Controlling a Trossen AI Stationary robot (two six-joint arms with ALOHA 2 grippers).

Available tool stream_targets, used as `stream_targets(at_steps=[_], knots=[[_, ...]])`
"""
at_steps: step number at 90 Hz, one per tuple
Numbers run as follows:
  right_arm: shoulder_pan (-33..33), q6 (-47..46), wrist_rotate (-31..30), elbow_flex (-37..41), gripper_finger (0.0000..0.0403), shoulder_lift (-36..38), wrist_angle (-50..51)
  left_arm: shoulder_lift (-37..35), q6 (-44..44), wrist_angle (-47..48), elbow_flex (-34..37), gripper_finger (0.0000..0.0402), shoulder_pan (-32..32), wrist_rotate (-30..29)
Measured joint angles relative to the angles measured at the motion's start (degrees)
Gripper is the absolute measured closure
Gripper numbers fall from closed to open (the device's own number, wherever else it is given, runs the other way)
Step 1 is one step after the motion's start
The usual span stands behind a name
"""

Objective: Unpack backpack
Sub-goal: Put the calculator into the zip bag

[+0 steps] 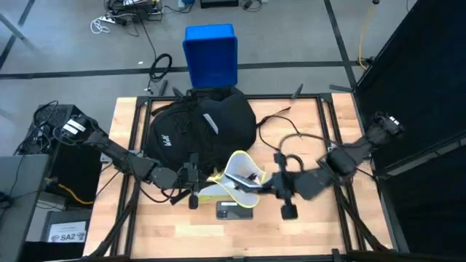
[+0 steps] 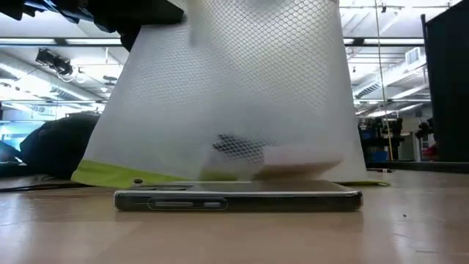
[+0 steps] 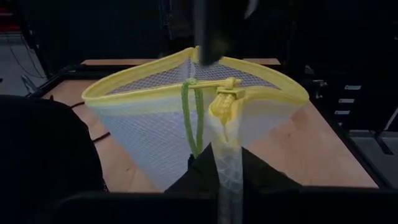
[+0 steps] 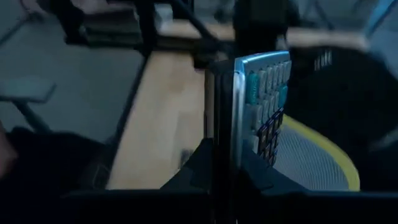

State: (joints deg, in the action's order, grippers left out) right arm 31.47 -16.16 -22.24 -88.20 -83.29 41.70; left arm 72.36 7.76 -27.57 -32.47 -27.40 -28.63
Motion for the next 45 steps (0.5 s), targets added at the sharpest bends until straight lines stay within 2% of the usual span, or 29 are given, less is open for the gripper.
stream_targets(at_steps=[13, 26, 35, 45], knots=[[-6.6, -1.5, 11.9, 2.9, 0.0402, 0.0, -1.1, 0.0, 0.0, 0.0, 0.0, 0.0402, 0.0, 0.0], [-11.3, -2.1, 20.6, 5.7, 0.0401, 0.0, -3.2, 0.0, 0.0, 0.0, 0.0, 0.0402, 0.0, 0.0], [-13.0, -2.2, 22.1, 6.5, 0.0394, -0.1, -2.5, 0.0, 0.0, 0.0, 0.0, 0.0402, 0.0, 0.0], [-13.7, -2.0, 22.3, 6.5, 0.0367, 0.0, -2.6, 0.0, 0.0, 0.0, 0.0, 0.0402, 0.0, 0.0]])
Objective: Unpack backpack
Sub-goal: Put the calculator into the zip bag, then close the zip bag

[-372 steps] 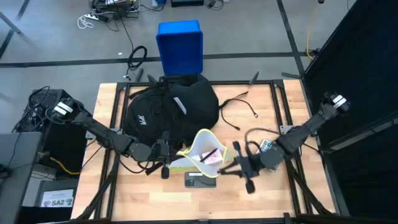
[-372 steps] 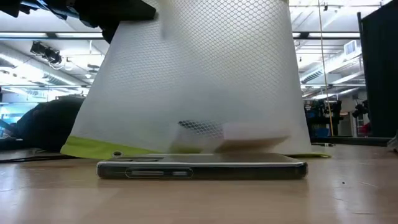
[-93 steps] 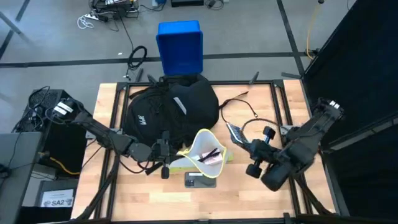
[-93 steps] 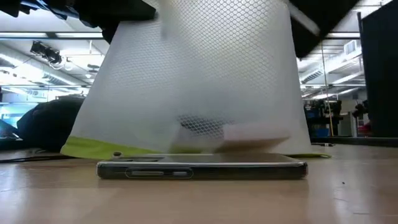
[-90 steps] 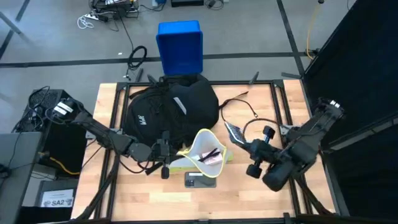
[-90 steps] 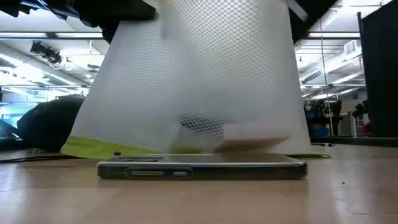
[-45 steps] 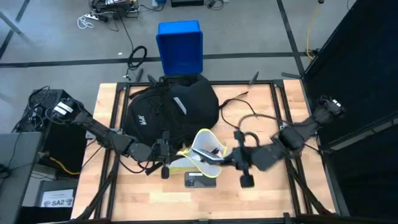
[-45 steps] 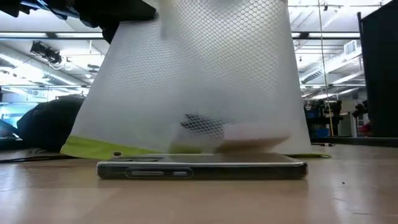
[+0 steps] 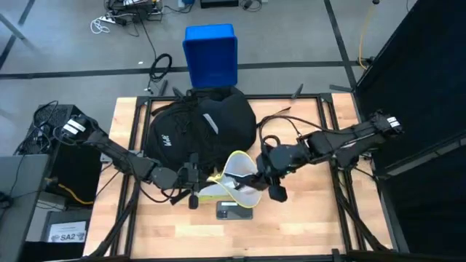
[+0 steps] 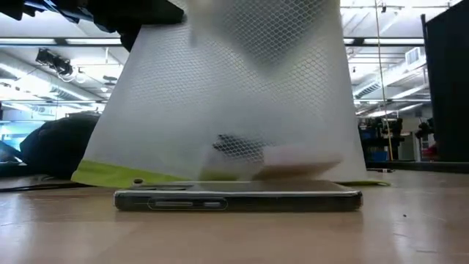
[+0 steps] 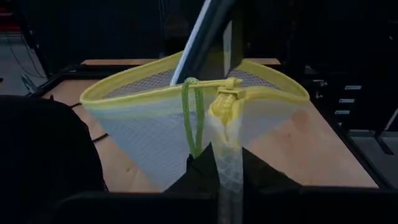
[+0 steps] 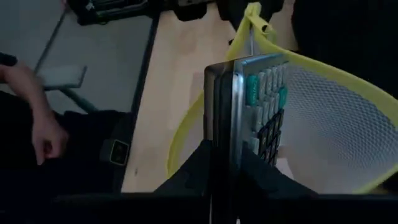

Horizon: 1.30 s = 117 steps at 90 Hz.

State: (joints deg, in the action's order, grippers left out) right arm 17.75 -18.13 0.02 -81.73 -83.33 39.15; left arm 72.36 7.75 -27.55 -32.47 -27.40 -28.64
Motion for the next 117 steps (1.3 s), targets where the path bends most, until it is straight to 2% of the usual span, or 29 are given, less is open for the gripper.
stream_targets(at_steps=[24, 42, 68, 75, 89, 117], knots=[[0.0, 0.3, -1.0, 0.0, 0.0287, 0.0, 0.0, 0.0, 0.0, 0.1, 0.0, 0.0402, 0.0, 0.0], [0.0, 0.4, -4.8, -0.1, 0.0257, 0.0, -0.1, 0.0, 0.0, 0.0, 0.0, 0.0402, 0.0, 0.0], [0.0, 5.1, -6.6, -0.1, 0.0260, 0.0, -1.0, 0.0, 0.0, 0.0, 0.0, 0.0402, 0.0, 0.0], [0.0, 8.1, -8.7, -0.1, 0.0264, 0.0, -2.6, 0.0, 0.0, 0.0, 0.0, 0.0402, 0.0, 0.0], [-0.3, 12.7, -12.4, 2.6, 0.0266, 0.1, -8.2, 0.0, 0.0, 0.0, 0.0, 0.0402, 0.0, 0.0], [-2.3, 19.7, -9.4, 11.2, 0.0266, 0.1, -25.3, 0.0, 0.0, 0.0, 0.0, 0.0402, 0.0, 0.0]])
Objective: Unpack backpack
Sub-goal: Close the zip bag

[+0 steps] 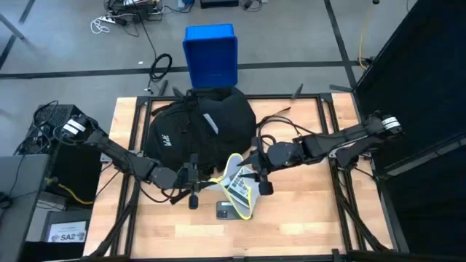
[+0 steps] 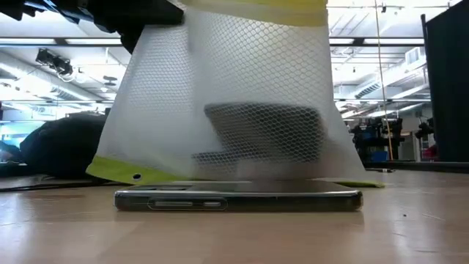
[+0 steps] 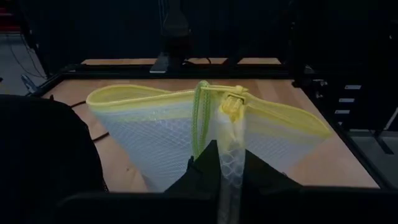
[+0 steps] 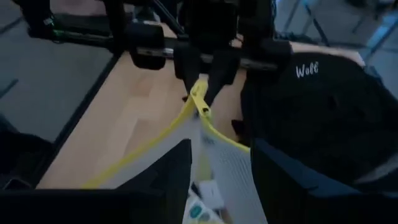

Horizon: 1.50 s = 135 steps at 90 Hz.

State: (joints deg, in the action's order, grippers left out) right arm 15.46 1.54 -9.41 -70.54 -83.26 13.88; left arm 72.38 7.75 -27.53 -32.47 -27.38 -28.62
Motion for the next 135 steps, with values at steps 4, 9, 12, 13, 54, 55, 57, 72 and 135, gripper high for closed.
stream_targets(at_steps=[4, 9, 12, 13, 54, 55, 57, 72, 135], knots=[[0.0, 1.0, 0.0, 1.8, 0.0265, -0.2, -3.6, 0.0, 0.0, 0.0, 0.0, 0.0402, 0.0, 0.0], [0.0, 2.9, 0.0, 3.6, 0.0264, -1.2, -8.8, 0.0, 0.0, 0.0, 0.0, 0.0402, 0.0, 0.0], [0.0, 4.1, 0.1, 4.4, 0.0263, -1.8, -10.4, 0.0, 0.0, 0.0, 0.0, 0.0402, 0.0, 0.0], [0.0, 4.4, 0.1, 4.6, 0.0263, -2.1, -10.9, 0.0, 0.0, 0.0, 0.0, 0.0402, 0.0, 0.0], [-0.9, 10.7, 0.1, 3.7, 0.0247, -12.3, -24.6, 0.0, 0.0, 0.0, 0.0, 0.0402, 0.0, 0.0], [-1.0, 10.8, 0.1, 3.6, 0.0247, -12.4, -24.6, 0.0, 0.0, 0.0, 0.0, 0.0402, 0.0, 0.0], [-1.0, 10.9, 0.1, 3.6, 0.0247, -12.4, -24.5, 0.0, 0.0, 0.0, 0.0, 0.0402, 0.0, 0.0], [-1.5, 11.2, 0.1, 3.1, 0.0251, -12.4, -24.7, 0.0, 0.0, 0.0, 0.0, 0.0402, 0.0, 0.0], [-1.9, 11.6, 4.7, 3.2, 0.0385, -12.4, -22.6, 0.0, 0.0, 0.0, 0.0, 0.0402, 0.0, 0.0]])
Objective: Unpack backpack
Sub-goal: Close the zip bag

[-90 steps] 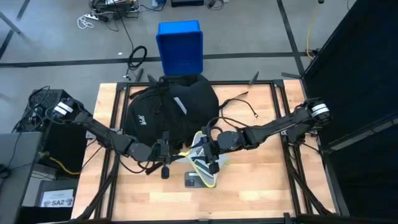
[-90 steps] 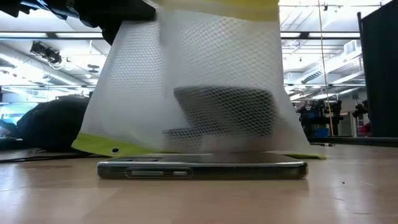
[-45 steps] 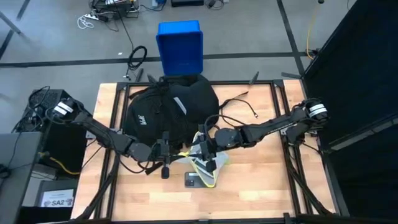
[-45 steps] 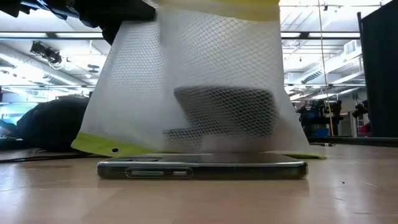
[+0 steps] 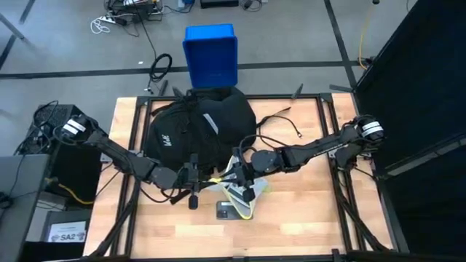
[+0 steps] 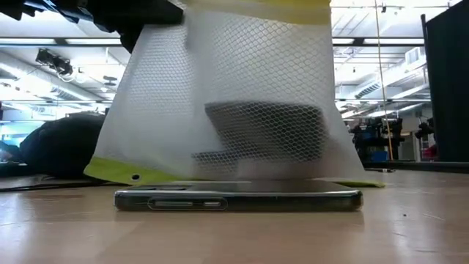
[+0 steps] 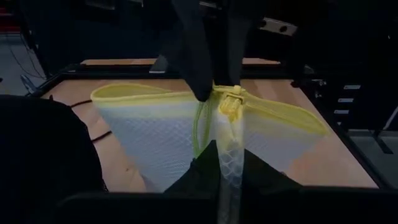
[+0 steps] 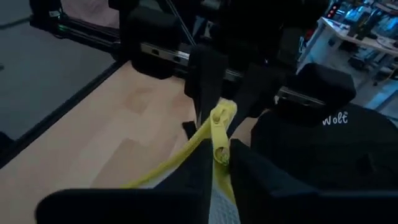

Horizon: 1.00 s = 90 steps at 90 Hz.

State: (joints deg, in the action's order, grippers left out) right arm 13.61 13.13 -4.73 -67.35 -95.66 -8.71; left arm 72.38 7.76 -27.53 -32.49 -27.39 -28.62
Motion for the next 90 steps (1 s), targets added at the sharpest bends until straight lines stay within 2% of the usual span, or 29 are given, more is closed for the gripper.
stream_targets(at_steps=[16, 40, 68, 90], knots=[[0.0, 0.0, -0.5, 0.0, 0.0400, 0.0, 0.8, 0.0, 0.0, 0.0, 0.0, 0.0402, 0.0, 0.0], [0.7, 0.0, -7.4, 0.0, 0.0403, 1.6, 4.5, 0.0, 0.0, -0.1, 0.0, 0.0402, 0.0, -0.2], [2.0, -2.6, -11.6, 0.0, 0.0403, 1.9, 10.1, 0.0, 0.0, -0.1, 0.0, 0.0402, 0.0, 0.0], [2.1, -3.0, -12.0, 0.0, 0.0402, 2.0, 10.1, 0.0, 0.0, -0.1, 0.0, 0.0402, 0.0, 0.1]])
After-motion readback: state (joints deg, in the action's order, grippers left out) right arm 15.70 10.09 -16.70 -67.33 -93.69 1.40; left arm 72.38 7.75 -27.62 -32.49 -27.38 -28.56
